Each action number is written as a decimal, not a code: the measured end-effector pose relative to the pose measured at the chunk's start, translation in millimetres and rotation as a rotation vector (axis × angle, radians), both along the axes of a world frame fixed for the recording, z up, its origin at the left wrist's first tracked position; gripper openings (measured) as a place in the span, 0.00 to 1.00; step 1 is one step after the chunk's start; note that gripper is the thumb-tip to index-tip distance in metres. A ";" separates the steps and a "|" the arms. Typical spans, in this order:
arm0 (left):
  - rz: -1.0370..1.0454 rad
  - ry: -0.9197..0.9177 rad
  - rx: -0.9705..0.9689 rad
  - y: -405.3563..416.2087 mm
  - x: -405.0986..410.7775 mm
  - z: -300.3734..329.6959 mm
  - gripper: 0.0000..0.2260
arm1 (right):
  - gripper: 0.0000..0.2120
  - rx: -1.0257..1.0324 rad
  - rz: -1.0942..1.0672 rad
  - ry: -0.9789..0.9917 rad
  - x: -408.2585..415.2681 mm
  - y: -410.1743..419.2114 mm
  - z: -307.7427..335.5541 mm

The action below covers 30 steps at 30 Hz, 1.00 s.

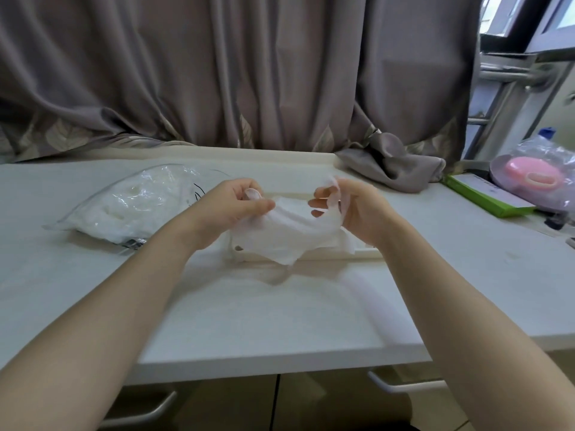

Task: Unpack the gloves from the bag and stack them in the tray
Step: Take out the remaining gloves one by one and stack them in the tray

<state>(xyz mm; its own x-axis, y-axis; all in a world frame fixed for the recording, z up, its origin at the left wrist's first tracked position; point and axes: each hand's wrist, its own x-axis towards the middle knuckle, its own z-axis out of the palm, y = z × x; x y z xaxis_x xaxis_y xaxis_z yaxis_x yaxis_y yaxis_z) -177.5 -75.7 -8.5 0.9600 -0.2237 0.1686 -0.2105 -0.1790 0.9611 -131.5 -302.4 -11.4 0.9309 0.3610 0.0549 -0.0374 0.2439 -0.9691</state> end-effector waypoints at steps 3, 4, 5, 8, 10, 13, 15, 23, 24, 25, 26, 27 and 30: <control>0.040 0.023 -0.114 0.6 2.2 1.0 0.07 | 0.16 0.150 -0.065 0.108 -4.2 -5.0 3.2; 0.051 0.026 -0.140 0.4 2.9 1.2 0.06 | 0.17 0.196 -0.104 0.129 -5.1 -6.1 3.2; 0.061 0.025 -0.161 -0.1 3.4 1.4 0.06 | 0.20 0.257 -0.130 0.149 -4.9 -8.7 2.2; 0.069 0.006 -0.193 -5.6 4.0 4.0 0.07 | 0.31 0.332 -0.103 0.164 -6.5 -19.0 3.5; 0.061 -0.012 -0.174 -11.7 4.5 7.7 0.09 | 0.34 0.150 -0.081 0.178 -7.0 -26.9 4.8; 0.027 -0.022 -0.139 -23.4 4.3 15.6 0.10 | 0.33 -0.268 -0.147 0.072 -10.6 -30.6 6.4; -0.038 -0.035 -0.101 -31.8 2.3 20.3 0.11 | 0.23 -0.468 -0.103 -0.145 -16.9 -22.5 12.7; 0.056 -0.081 -0.141 -55.8 5.1 29.3 0.13 | 0.07 -0.772 -0.031 -0.434 -26.9 4.2 21.2; 0.081 -0.080 -0.160 -56.9 8.3 29.2 0.12 | 0.09 -0.776 -0.040 -0.397 -23.7 -2.9 19.6; 0.099 -0.082 -0.158 -55.9 11.5 28.3 0.13 | 0.09 -0.798 -0.051 -0.356 -20.9 -11.0 18.1; 0.109 -0.091 -0.132 -55.1 15.3 26.4 0.14 | 0.08 -0.831 -0.062 -0.321 -18.4 -19.9 16.4; 0.116 -0.108 -0.083 -54.2 20.0 23.2 0.16 | 0.08 -0.864 -0.079 -0.291 -15.2 -29.6 14.1; 0.164 -0.144 0.065 -53.6 31.1 11.6 0.23 | 0.09 -0.794 -0.152 -0.165 -4.1 -54.0 10.7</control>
<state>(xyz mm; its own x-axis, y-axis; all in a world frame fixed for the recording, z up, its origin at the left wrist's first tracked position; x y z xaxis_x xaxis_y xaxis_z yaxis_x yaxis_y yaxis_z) -146.3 -129.3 3.2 0.9515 -0.0813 0.2968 -0.3076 -0.2831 0.9084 -135.6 -356.4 -0.7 0.9751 0.2204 -0.0234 0.0985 -0.5255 -0.8451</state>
